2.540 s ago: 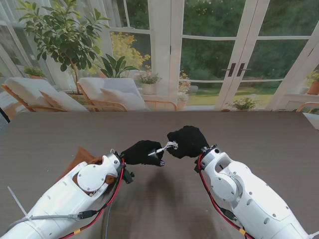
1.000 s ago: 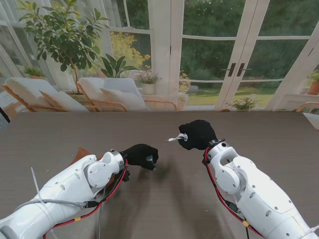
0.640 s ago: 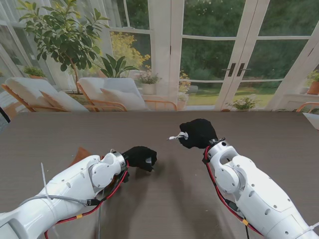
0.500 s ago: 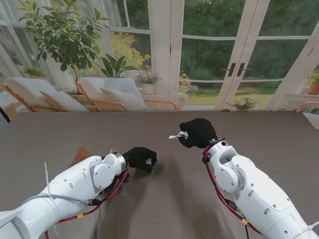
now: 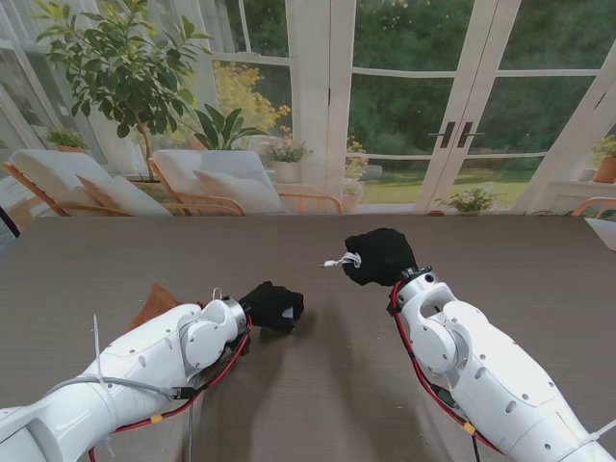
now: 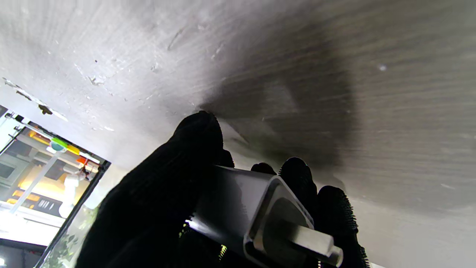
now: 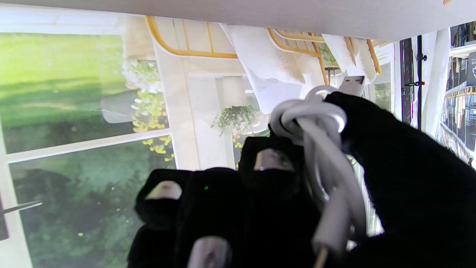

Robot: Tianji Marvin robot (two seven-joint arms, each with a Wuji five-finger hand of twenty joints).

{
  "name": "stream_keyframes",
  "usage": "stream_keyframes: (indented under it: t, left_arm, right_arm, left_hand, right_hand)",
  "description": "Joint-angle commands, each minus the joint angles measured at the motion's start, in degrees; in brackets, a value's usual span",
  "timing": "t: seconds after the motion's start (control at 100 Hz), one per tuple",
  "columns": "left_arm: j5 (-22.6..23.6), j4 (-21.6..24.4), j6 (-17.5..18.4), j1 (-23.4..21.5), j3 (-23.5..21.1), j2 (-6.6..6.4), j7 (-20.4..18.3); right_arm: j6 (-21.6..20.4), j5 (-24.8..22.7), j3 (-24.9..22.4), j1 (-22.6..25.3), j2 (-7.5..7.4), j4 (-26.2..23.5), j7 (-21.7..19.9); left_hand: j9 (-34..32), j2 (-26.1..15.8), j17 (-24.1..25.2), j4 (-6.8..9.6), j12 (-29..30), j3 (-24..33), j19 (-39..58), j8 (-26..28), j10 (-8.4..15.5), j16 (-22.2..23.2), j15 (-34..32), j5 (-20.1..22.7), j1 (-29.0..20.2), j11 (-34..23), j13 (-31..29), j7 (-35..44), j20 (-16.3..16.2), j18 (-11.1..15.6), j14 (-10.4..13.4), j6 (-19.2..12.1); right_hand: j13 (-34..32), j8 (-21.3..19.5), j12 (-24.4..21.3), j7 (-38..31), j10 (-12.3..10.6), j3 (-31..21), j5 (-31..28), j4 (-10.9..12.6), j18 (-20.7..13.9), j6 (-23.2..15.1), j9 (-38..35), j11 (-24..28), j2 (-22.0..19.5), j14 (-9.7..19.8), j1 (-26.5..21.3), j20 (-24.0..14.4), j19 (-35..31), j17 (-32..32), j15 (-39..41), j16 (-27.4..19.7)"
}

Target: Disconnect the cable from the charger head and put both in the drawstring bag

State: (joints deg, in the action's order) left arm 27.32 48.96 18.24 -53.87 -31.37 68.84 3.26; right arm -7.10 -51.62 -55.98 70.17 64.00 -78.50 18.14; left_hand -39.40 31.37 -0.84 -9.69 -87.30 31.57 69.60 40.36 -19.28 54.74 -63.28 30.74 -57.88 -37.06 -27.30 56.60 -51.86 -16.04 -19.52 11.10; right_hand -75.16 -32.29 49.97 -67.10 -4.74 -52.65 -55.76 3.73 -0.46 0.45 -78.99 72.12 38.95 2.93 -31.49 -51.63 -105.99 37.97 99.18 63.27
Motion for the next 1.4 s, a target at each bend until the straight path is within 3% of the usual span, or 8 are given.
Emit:
stream_keyframes:
  t: [0.0, 0.28, 0.37, 0.45, 0.62, 0.85, 1.09, 1.39]
  left_arm:
    - [-0.22, 0.55, -0.67, 0.34, 0.35, 0.27, -2.1]
    - [-1.94, 1.03, -3.08, 0.57, 1.47, 0.14, -5.42]
    - [-1.92, 1.37, -3.37, 0.49, 1.41, 0.02, -5.67]
    - [-1.7, 1.45, -3.41, 0.51, 1.46, -0.07, -5.69]
    - [-1.78, 2.37, -4.13, 0.45, 1.52, -0.57, -7.27]
    - [-2.81, 2.18, -4.42, 0.58, 2.11, -0.62, -8.8]
    - [-4.25, 1.81, -4.62, 0.76, 2.59, -0.66, -10.64]
    - [-5.44, 2.27, -6.25, 0.92, 3.43, -1.07, -13.54]
  right_arm:
    - [0.19, 0.01, 0.15, 0.03, 0.34, 0.07, -0.42]
    - [0.57, 0.4, 0.04, 0.03, 0.47, 0.42, -0.07]
    - [0.64, 0.53, 0.07, 0.04, 0.53, 0.42, 0.09]
    - [0.68, 0.62, 0.09, 0.06, 0.56, 0.38, 0.13]
    - [0.86, 0.8, 0.02, 0.13, 0.59, 0.23, 0.0]
    - [0.82, 0.85, -0.03, 0.23, 0.58, 0.1, -0.16]
    - [1.04, 1.21, -0.08, 0.38, 0.7, -0.06, 0.0]
    - [1.32, 1.26, -0.25, 0.56, 0.7, -0.23, -0.05]
  left_hand:
    - [1.28, -5.99, 2.05, 1.05, 0.21, 6.67, 0.27, -0.81, 2.77, -1.22, 2.53, -1.67, -5.51, 1.35, 2.62, -0.8, 0.7, 4.4, -0.15, 1.89]
    - [10.38, -6.65, 5.91, 1.72, 5.76, 4.75, -4.76, -0.42, 1.6, -4.63, 10.63, -5.88, -4.07, 4.29, 9.83, -4.68, 5.92, 5.57, 0.73, 3.31]
    - [13.06, -6.58, 5.7, 1.79, 12.6, 5.04, -9.77, -0.96, 1.3, -7.12, 15.52, -6.45, -3.17, 5.51, 11.17, -6.35, 8.14, 5.44, 0.82, 3.56]
    - [15.58, -6.9, 5.52, 1.87, 29.83, 7.81, -14.53, -2.02, 1.21, -9.65, 20.45, -5.75, -0.34, 6.16, 12.26, -11.24, 9.25, 5.4, 1.12, 3.8]
    - [20.06, -7.93, 5.39, 2.41, 46.27, 10.73, -31.28, -2.02, 1.03, -17.53, 34.95, -6.25, 0.53, 18.14, 16.47, -15.96, 14.32, 5.9, 3.23, 5.31]
    - [19.57, -11.94, 5.65, 6.1, 50.04, 12.12, -39.04, -9.14, 1.01, -18.88, 40.45, -4.61, 4.63, 21.04, 17.0, -28.24, 11.15, 6.25, 3.6, 7.35]
    - [21.28, -12.97, 6.36, 6.33, 53.28, 9.97, -49.11, -19.81, 1.38, -20.8, 46.62, -6.19, 4.74, 25.49, 19.11, -45.93, 11.34, 7.6, 4.88, 8.07]
    - [25.89, -14.69, 6.6, 6.62, 49.86, 6.52, -56.88, -18.58, 2.06, -17.57, 48.31, -8.96, 4.38, 26.59, 22.95, -48.72, 6.36, 10.23, 6.23, 6.97]
  right_hand:
    - [-0.55, -2.25, 0.33, -4.07, 6.63, -5.46, -1.28, 5.13, -5.39, -4.71, -4.13, 5.15, -4.1, 9.76, -4.31, -2.13, -13.75, 31.65, 3.79, 0.8]
    - [-0.54, -2.13, 0.38, -4.17, 6.63, -5.38, -1.15, 5.16, -5.22, -4.62, -4.14, 5.13, -4.27, 9.55, -4.45, -2.01, -13.66, 31.64, 3.83, 0.8]
    - [-0.54, -2.12, 0.39, -4.21, 6.63, -5.23, -1.07, 5.09, -5.18, -4.59, -4.14, 5.12, -4.19, 9.5, -4.35, -1.98, -13.67, 31.64, 3.84, 0.8]
    - [-0.54, -2.09, 0.4, -4.23, 6.63, -5.21, -1.01, 5.09, -5.15, -4.58, -4.14, 5.12, -4.23, 9.46, -4.34, -1.96, -13.7, 31.65, 3.85, 0.8]
    - [-0.54, -2.1, 0.37, -4.34, 6.75, -5.06, -0.76, 4.94, -5.13, -4.47, -4.11, 4.99, -4.55, 9.38, -4.64, -1.91, -13.73, 31.65, 3.84, 0.77]
    - [-0.54, -2.02, 0.37, -4.45, 6.8, -4.86, -0.6, 4.78, -5.06, -4.49, -4.14, 4.9, -4.58, 9.35, -4.74, -1.86, -13.76, 31.64, 3.86, 0.75]
    - [-0.53, -1.94, 0.39, -4.58, 6.68, -4.81, -0.5, 4.74, -4.98, -4.51, -4.14, 4.9, -4.71, 9.28, -4.73, -1.83, -13.86, 31.65, 3.9, 0.76]
    - [-0.53, -1.86, 0.42, -4.7, 6.79, -4.79, -0.42, 4.72, -4.96, -4.46, -4.14, 4.89, -4.78, 9.22, -4.81, -1.77, -13.89, 31.65, 3.91, 0.76]
